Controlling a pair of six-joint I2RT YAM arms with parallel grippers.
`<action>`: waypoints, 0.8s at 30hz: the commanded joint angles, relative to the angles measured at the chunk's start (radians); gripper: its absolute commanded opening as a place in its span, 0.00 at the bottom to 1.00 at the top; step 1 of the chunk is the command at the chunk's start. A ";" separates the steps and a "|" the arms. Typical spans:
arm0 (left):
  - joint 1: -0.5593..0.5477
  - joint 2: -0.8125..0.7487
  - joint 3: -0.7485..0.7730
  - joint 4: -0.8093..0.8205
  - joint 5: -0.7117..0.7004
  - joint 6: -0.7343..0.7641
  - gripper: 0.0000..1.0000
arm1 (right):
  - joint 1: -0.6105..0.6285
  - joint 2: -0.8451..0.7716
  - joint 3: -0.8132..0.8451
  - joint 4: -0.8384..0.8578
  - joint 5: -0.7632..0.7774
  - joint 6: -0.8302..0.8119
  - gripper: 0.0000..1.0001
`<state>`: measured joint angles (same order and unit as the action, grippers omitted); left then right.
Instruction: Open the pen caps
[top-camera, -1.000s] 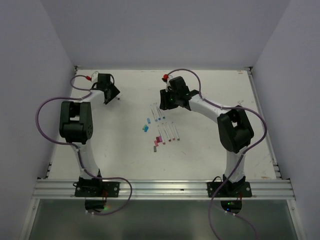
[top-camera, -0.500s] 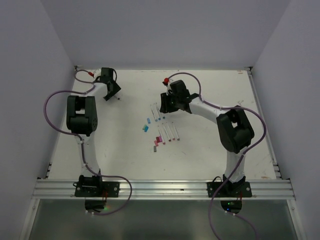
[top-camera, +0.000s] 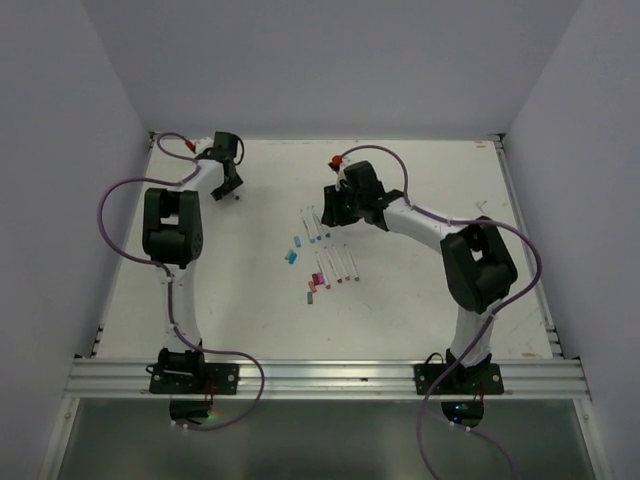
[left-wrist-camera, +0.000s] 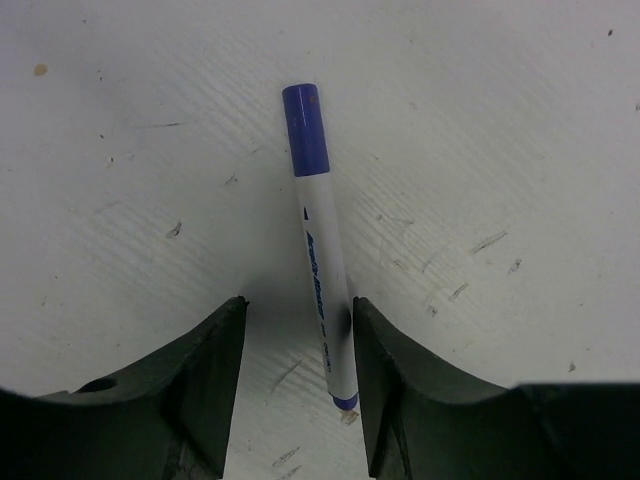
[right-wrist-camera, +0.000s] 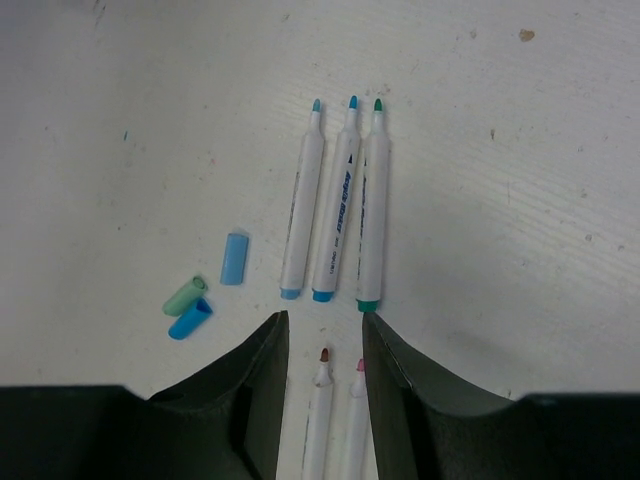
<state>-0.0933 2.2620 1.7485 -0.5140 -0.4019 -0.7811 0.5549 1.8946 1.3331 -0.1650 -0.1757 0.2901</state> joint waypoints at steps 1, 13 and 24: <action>-0.016 0.047 -0.027 -0.086 -0.015 0.038 0.49 | -0.003 -0.074 -0.018 0.047 -0.007 0.015 0.39; -0.016 0.007 -0.176 0.000 0.072 0.066 0.00 | -0.004 -0.152 -0.078 0.058 -0.004 0.024 0.39; -0.014 -0.568 -0.730 0.623 0.546 0.189 0.00 | -0.003 -0.216 -0.165 0.113 -0.116 0.141 0.39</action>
<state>-0.1013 1.8400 1.1007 -0.1638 -0.0998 -0.6338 0.5549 1.7435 1.1995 -0.1261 -0.2165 0.3687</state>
